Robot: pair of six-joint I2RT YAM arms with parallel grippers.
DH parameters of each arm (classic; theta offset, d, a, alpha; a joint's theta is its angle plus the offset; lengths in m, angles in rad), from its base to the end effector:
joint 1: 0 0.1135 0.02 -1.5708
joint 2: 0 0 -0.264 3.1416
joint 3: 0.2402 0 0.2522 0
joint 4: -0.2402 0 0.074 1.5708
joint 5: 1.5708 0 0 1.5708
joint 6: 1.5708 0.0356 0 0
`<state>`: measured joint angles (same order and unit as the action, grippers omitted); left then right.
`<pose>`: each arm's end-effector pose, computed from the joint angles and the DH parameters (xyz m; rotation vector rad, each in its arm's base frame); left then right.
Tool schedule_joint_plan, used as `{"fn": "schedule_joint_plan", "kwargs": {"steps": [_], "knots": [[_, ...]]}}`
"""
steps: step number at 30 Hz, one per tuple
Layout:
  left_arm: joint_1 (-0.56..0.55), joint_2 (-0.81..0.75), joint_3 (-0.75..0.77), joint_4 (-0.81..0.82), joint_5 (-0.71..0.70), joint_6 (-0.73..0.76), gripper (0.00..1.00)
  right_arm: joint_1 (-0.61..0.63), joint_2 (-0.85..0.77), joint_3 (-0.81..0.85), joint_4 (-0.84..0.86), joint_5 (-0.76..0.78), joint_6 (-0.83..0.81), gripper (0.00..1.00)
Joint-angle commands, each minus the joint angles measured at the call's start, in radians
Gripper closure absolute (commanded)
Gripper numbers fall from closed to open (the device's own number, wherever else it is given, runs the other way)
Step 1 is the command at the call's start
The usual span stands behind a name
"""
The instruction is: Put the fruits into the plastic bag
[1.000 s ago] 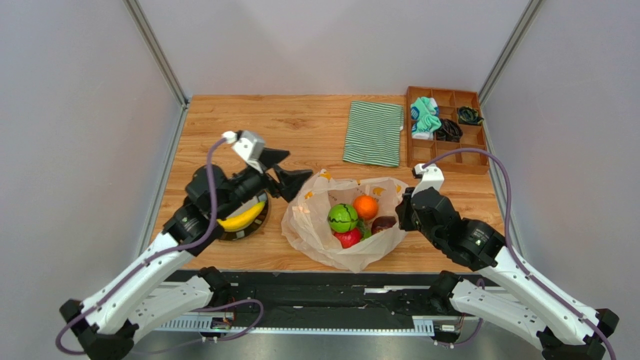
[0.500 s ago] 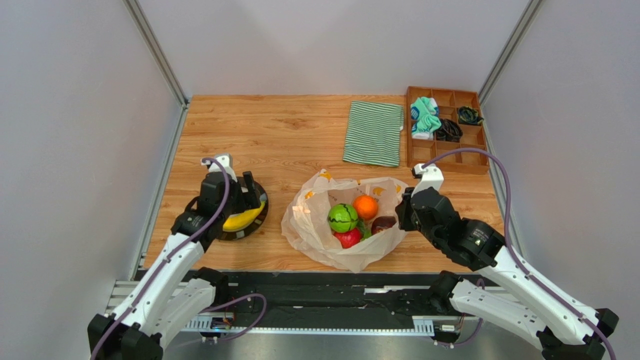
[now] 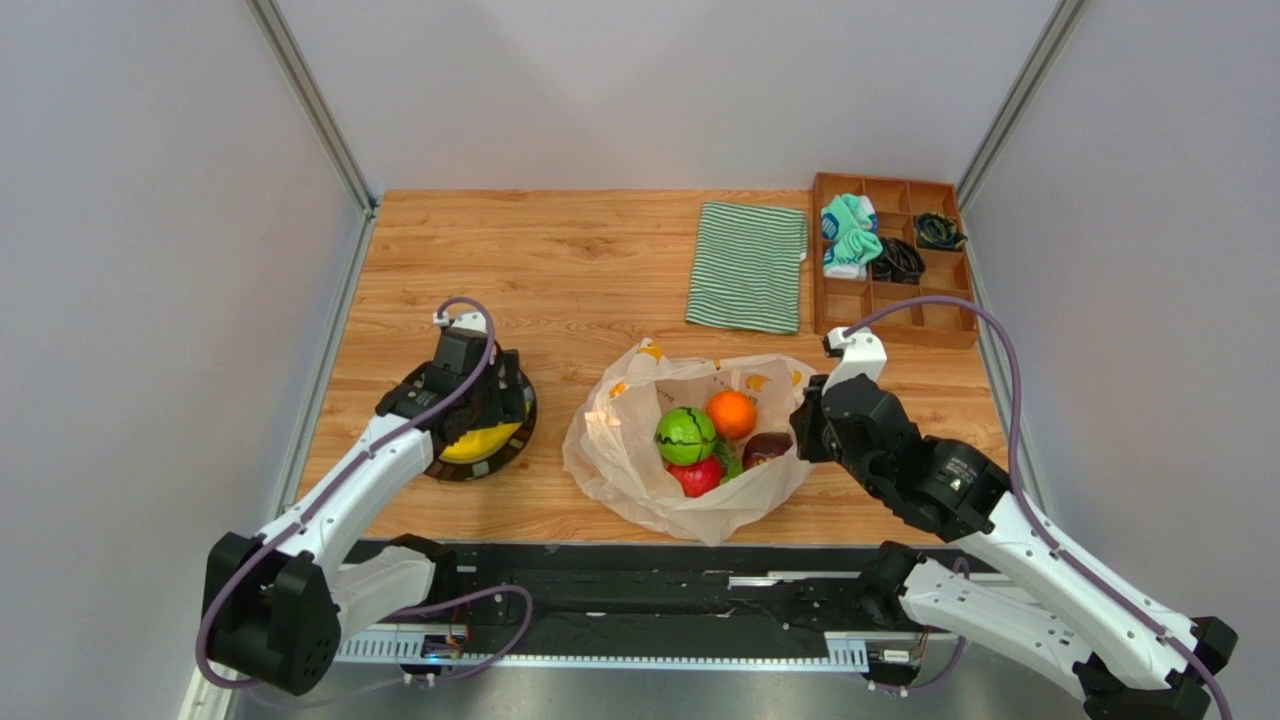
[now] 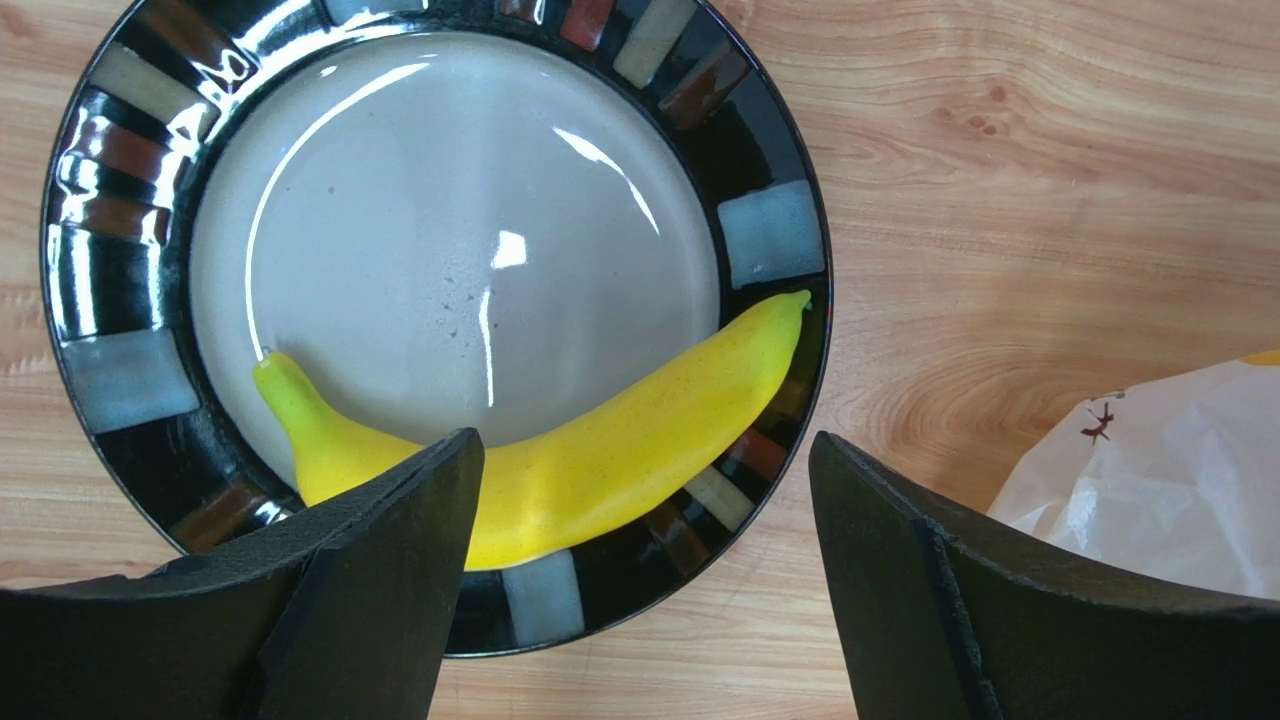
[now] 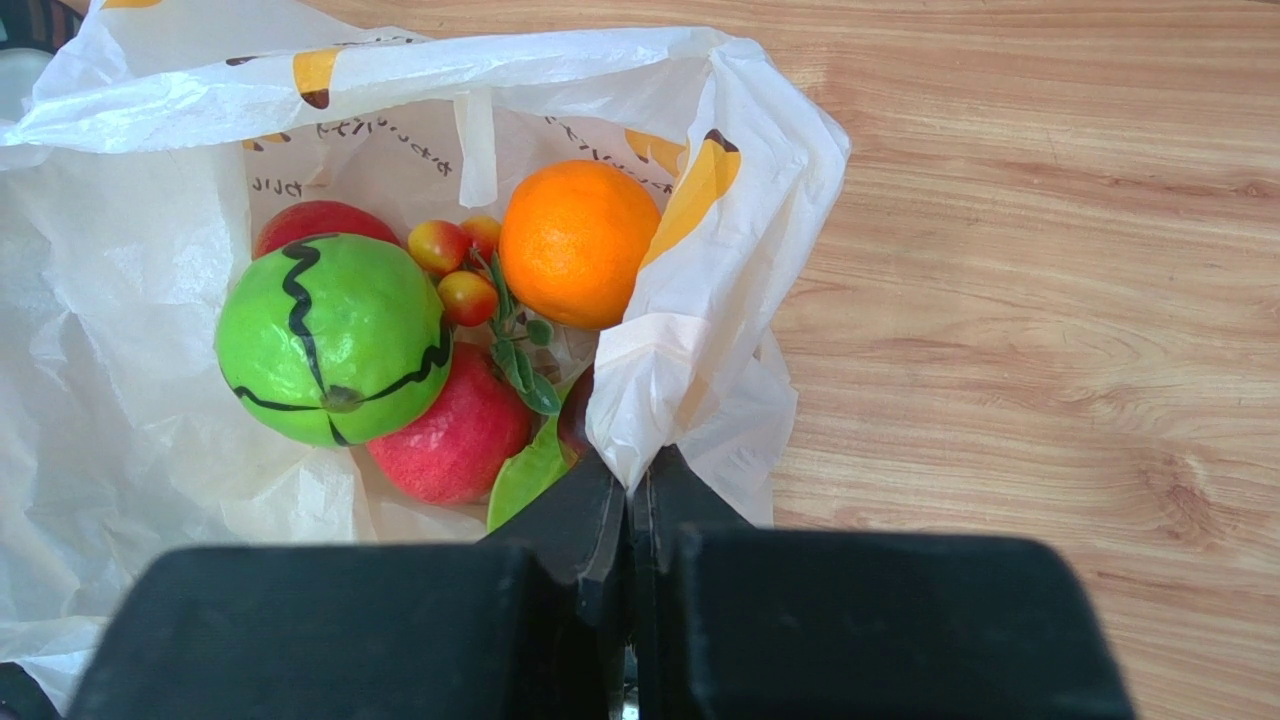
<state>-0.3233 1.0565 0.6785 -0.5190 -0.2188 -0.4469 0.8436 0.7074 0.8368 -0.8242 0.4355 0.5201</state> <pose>0.1995 -0.0587 0.2237 -0.2442 2.4276 -0.0726 0.1017 0.0917 0.3081 -0.1288 2.1994 0.2704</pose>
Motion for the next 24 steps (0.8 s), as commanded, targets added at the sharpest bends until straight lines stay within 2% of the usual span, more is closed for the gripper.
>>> {"fn": "schedule_joint_plan", "kwargs": {"steps": [1,7,18,22,24], "knots": [[0.006,0.060,0.073,-0.006,0.016,0.030,0.12,0.003,-0.006,0.024,0.036,0.003,0.004,0.97],[0.006,0.181,0.124,-0.016,0.055,0.059,0.13,0.003,-0.005,0.021,0.034,0.008,0.003,0.97],[0.006,0.267,0.167,-0.073,0.013,0.085,0.16,0.003,0.003,0.016,0.037,0.011,-0.005,0.97],[0.009,0.342,0.200,-0.099,0.001,0.106,0.17,0.003,0.000,0.018,0.037,0.012,-0.011,0.97],[0.012,0.364,0.231,-0.111,-0.051,0.112,0.18,0.003,-0.002,0.019,0.033,0.017,-0.015,0.97]]}}
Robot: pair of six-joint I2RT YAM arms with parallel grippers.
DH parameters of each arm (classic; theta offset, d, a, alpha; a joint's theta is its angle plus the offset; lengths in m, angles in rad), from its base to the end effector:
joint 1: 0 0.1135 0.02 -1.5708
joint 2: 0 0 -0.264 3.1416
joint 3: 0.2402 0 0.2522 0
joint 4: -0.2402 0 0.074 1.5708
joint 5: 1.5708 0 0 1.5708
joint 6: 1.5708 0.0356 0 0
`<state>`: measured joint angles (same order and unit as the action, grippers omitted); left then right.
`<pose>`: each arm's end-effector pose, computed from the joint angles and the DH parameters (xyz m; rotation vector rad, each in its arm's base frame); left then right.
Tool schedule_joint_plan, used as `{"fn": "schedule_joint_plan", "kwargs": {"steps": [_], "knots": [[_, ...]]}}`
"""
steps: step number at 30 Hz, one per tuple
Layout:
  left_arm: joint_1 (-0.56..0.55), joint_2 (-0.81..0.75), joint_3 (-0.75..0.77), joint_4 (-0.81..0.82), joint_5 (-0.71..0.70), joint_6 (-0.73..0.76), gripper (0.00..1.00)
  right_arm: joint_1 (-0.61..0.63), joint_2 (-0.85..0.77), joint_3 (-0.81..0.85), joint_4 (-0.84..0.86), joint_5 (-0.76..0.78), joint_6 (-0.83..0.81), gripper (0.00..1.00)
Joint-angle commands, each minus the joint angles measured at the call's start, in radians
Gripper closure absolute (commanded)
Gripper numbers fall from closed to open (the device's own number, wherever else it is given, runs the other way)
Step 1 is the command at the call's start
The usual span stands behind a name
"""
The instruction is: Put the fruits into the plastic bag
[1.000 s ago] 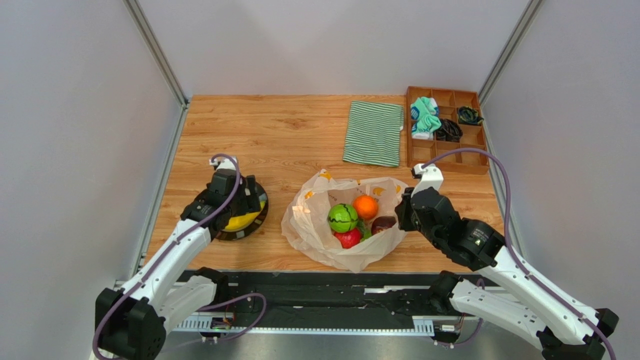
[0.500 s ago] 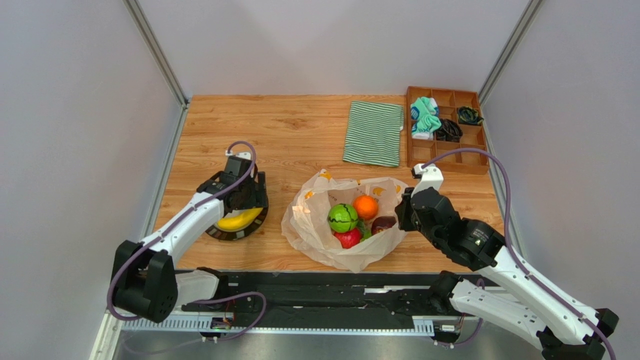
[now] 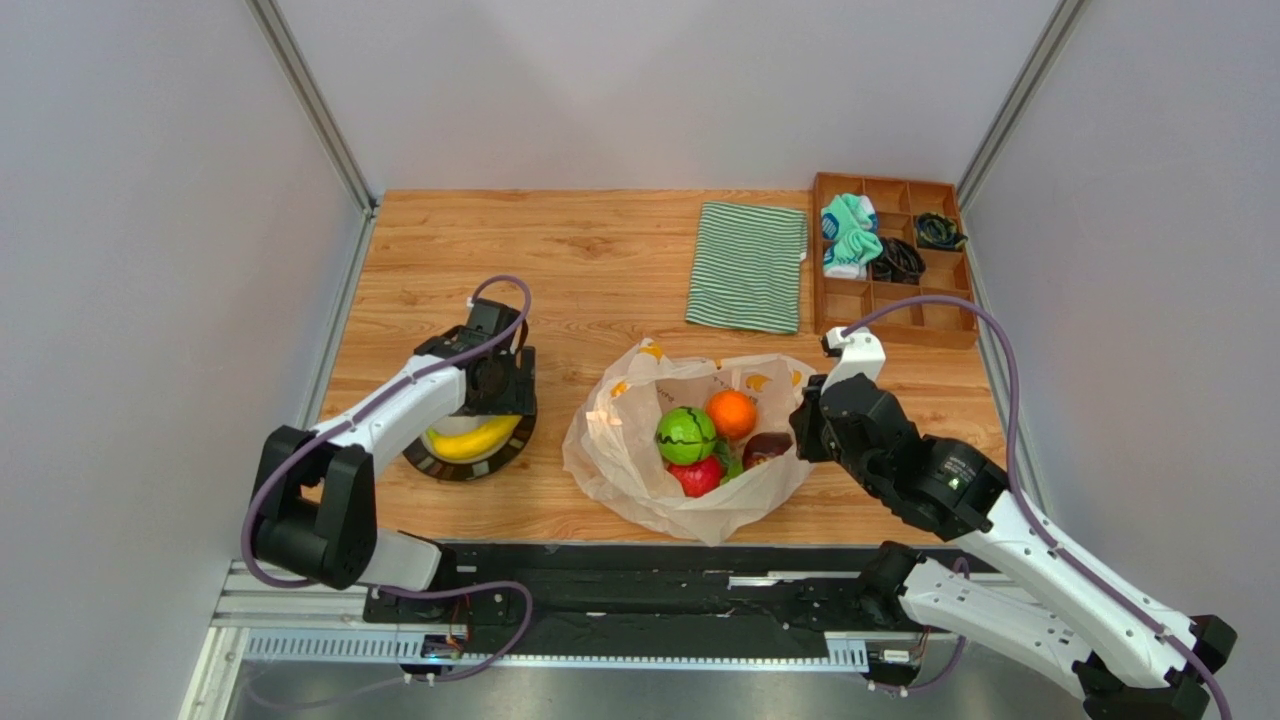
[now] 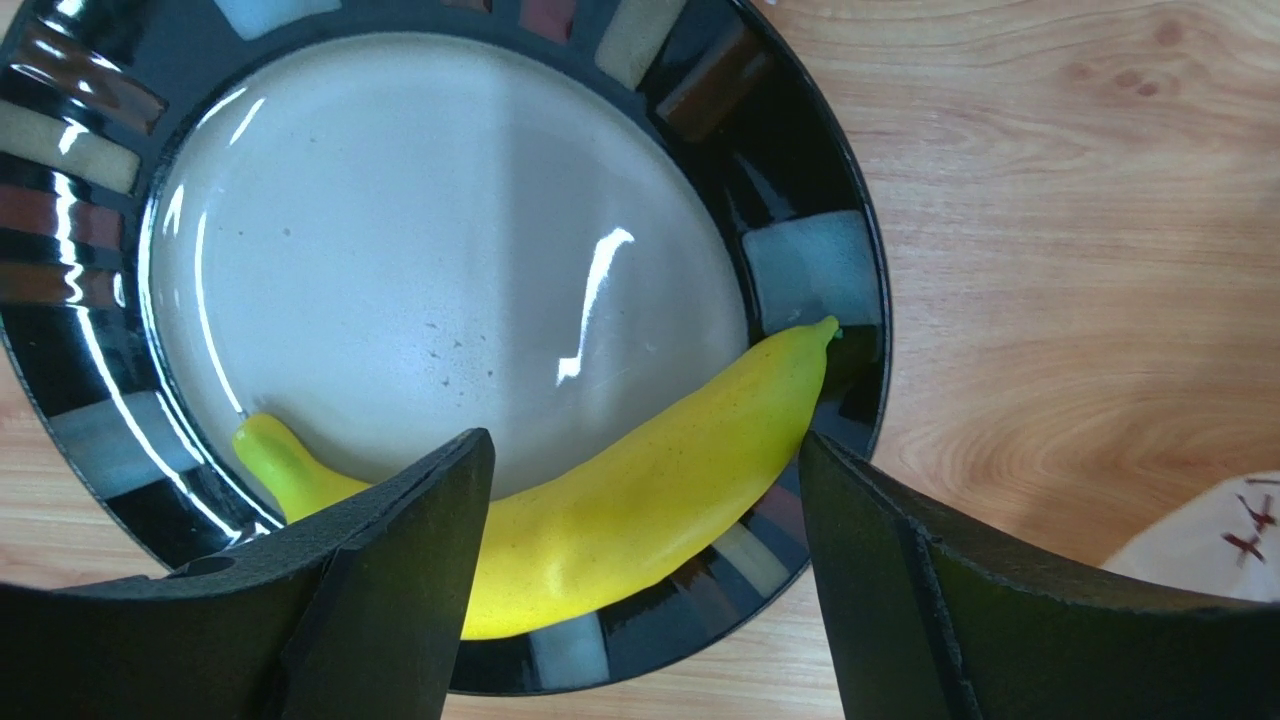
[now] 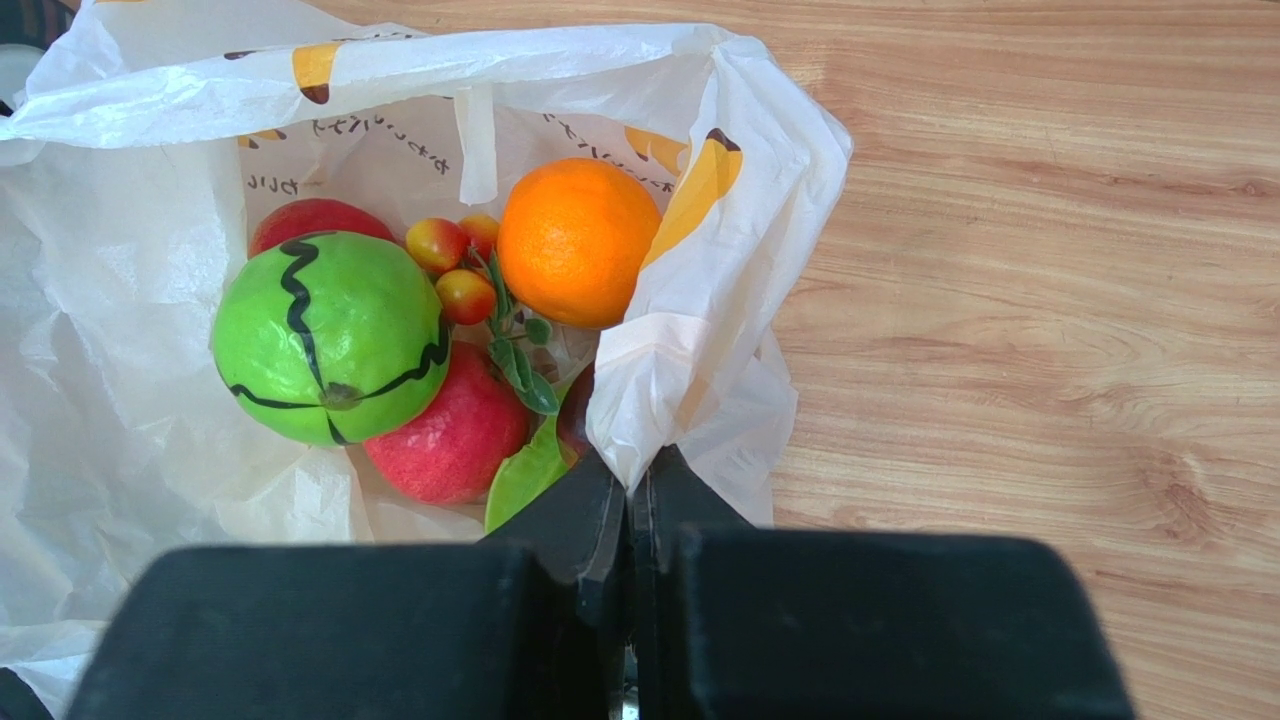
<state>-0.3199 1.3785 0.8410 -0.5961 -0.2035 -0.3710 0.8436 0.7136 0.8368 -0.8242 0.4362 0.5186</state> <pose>0.2460 -0.0739 0.2001 -0.1284 2.6602 0.0555 0.1025 0.0926 0.3074 -0.1322 2.2037 0.2643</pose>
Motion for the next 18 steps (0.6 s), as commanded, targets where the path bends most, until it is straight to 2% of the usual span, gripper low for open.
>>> {"fn": "schedule_joint_plan", "kwargs": {"steps": [1,10,14,18], "knots": [[0.013,0.054,0.078,-0.034,-0.080,0.046,0.18,0.003,-0.009,0.019,0.030,0.018,-0.012,0.97],[0.062,0.061,0.138,-0.002,-0.160,0.070,0.21,0.003,-0.013,0.019,0.023,0.024,-0.012,0.97],[0.064,0.047,0.121,-0.001,-0.025,0.069,0.17,0.003,-0.013,0.018,0.025,0.019,-0.008,0.97],[0.064,0.089,0.132,-0.051,0.033,0.063,0.16,0.005,-0.016,0.019,0.025,0.010,-0.002,0.97]]}}
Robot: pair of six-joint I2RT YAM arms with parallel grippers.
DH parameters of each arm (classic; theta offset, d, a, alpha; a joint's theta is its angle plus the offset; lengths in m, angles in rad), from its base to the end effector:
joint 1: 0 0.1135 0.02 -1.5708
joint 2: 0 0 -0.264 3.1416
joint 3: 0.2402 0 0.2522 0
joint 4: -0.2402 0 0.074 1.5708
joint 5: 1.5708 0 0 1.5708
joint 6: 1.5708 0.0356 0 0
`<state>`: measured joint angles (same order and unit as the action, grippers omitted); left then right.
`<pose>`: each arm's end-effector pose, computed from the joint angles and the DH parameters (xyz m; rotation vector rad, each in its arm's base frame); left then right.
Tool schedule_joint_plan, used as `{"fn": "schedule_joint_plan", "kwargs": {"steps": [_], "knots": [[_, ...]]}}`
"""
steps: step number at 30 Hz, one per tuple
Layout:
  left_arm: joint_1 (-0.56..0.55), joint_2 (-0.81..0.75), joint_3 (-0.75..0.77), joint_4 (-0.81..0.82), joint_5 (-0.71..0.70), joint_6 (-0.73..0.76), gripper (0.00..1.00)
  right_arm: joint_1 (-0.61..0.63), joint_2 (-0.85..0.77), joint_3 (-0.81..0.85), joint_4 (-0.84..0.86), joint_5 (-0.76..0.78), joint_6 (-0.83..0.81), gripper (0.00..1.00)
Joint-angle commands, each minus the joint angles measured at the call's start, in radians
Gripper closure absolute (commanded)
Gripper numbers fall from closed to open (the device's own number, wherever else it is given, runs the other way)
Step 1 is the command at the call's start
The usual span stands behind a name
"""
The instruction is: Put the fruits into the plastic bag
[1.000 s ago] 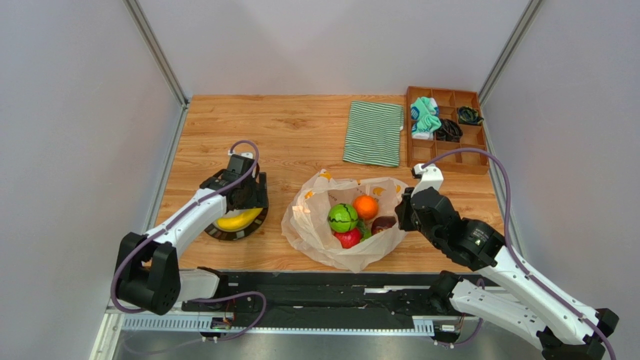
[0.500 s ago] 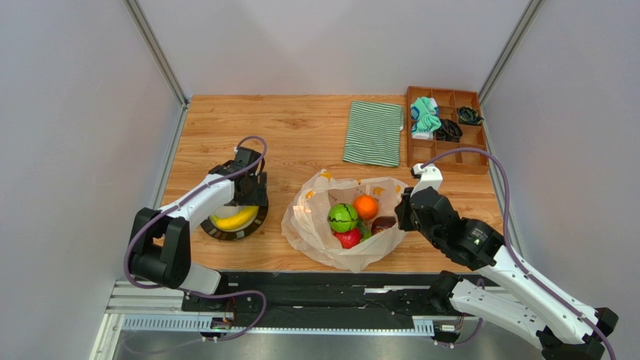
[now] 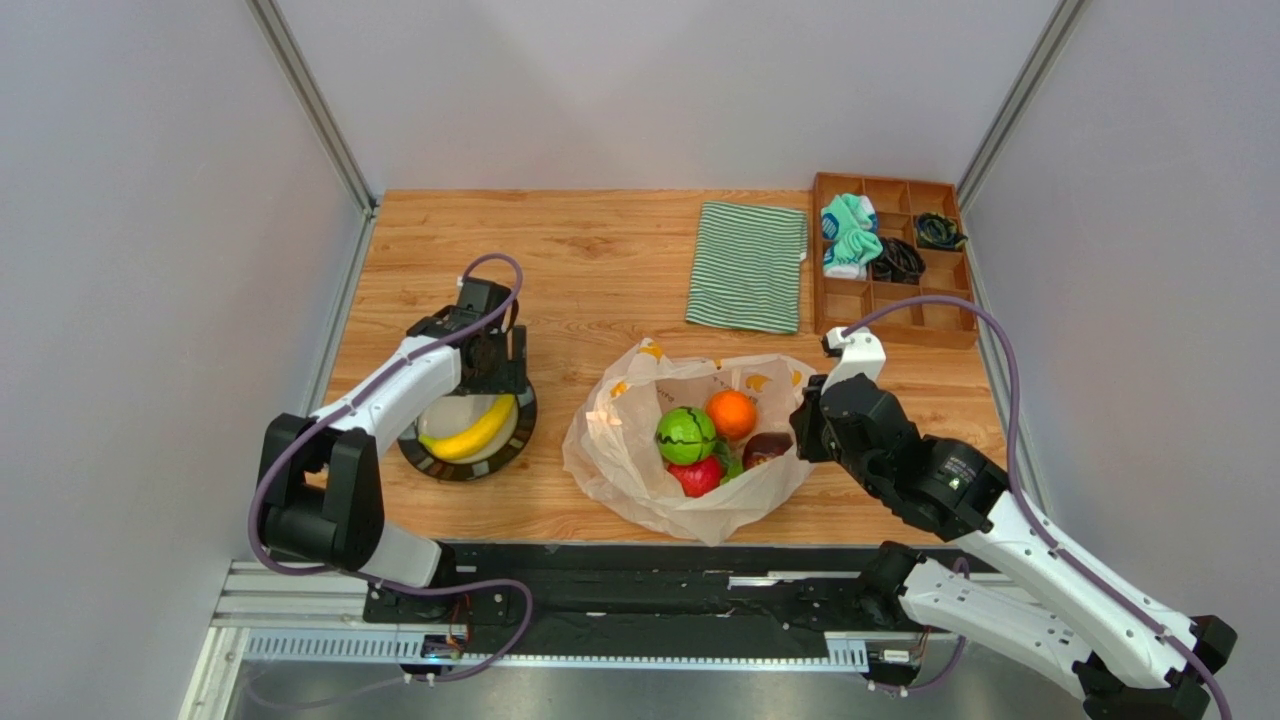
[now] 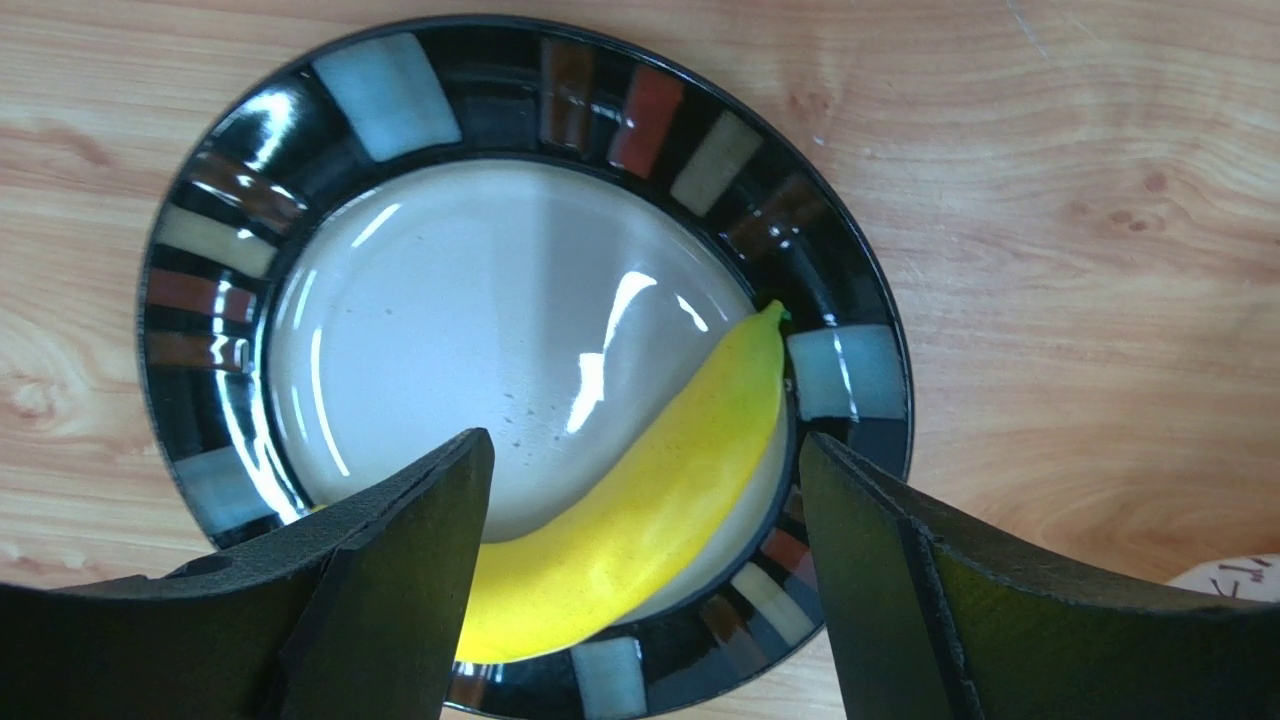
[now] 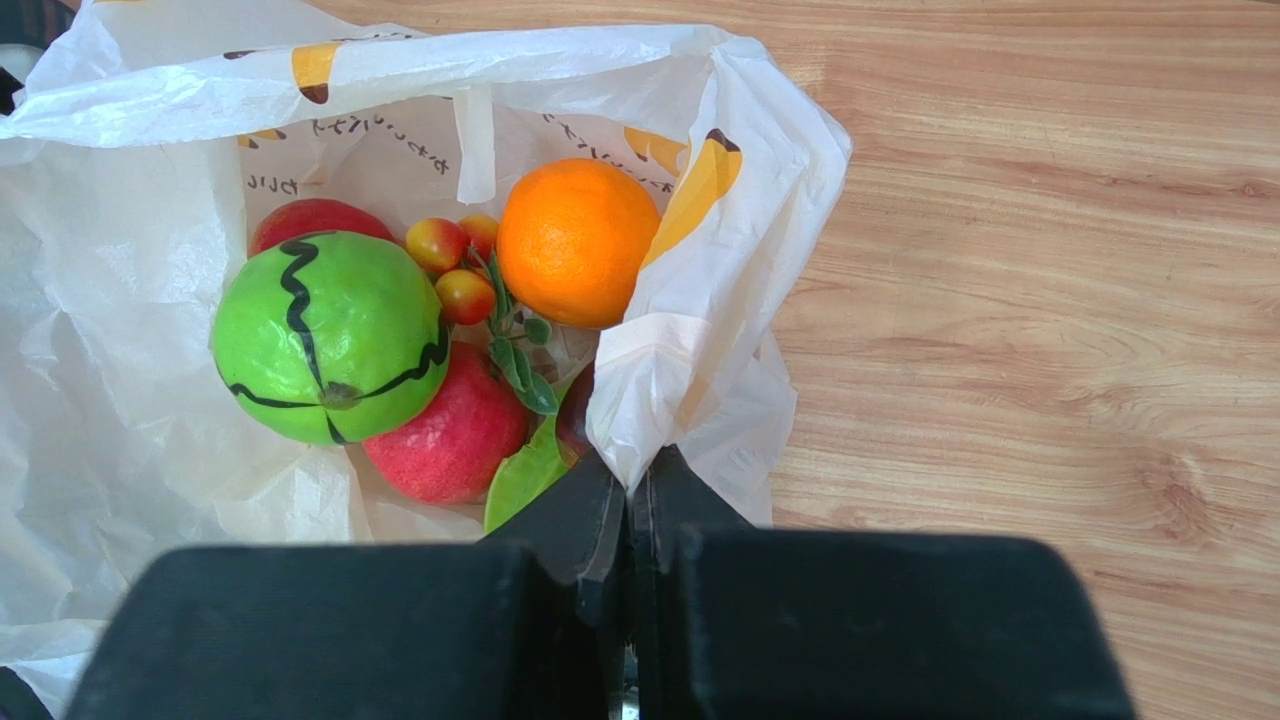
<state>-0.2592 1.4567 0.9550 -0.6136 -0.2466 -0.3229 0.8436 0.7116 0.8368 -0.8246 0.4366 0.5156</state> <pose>0.2741 -0.0637 0.2131 -0.1595 2.6298 0.1375 0.1023 0.0923 0.3076 -0.1347 2.2020 0.2634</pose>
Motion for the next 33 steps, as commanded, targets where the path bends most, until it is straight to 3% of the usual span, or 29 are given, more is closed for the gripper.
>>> {"fn": "schedule_joint_plan", "kwargs": {"steps": [1,10,13,16,20,26,31,33], "knots": [[0.003,0.022,0.021,-0.035,0.096,0.015,0.16,0.003,-0.017,0.018,0.027,0.010,0.000,0.97],[0.003,0.152,0.060,-0.107,0.081,0.024,0.23,0.003,-0.023,0.010,0.030,0.008,0.006,0.97],[0.003,0.169,0.065,-0.118,0.067,0.022,0.30,0.005,-0.021,0.007,0.030,0.010,0.004,0.97],[0.002,0.172,0.067,-0.115,0.075,0.025,0.44,0.003,-0.023,0.007,0.030,0.013,0.003,0.97],[0.002,0.157,0.068,-0.117,0.070,0.027,0.72,0.003,-0.021,0.005,0.031,0.013,0.003,0.97],[-0.006,0.026,0.065,-0.110,0.073,0.016,1.00,0.003,-0.020,0.007,0.030,0.014,0.001,0.97],[-0.028,-0.142,0.074,-0.098,0.160,0.001,1.00,0.003,-0.017,0.008,0.033,0.013,0.003,0.97],[-0.104,-0.261,0.103,-0.074,0.161,-0.021,1.00,0.005,-0.014,0.007,0.041,0.010,0.003,0.97]]}}
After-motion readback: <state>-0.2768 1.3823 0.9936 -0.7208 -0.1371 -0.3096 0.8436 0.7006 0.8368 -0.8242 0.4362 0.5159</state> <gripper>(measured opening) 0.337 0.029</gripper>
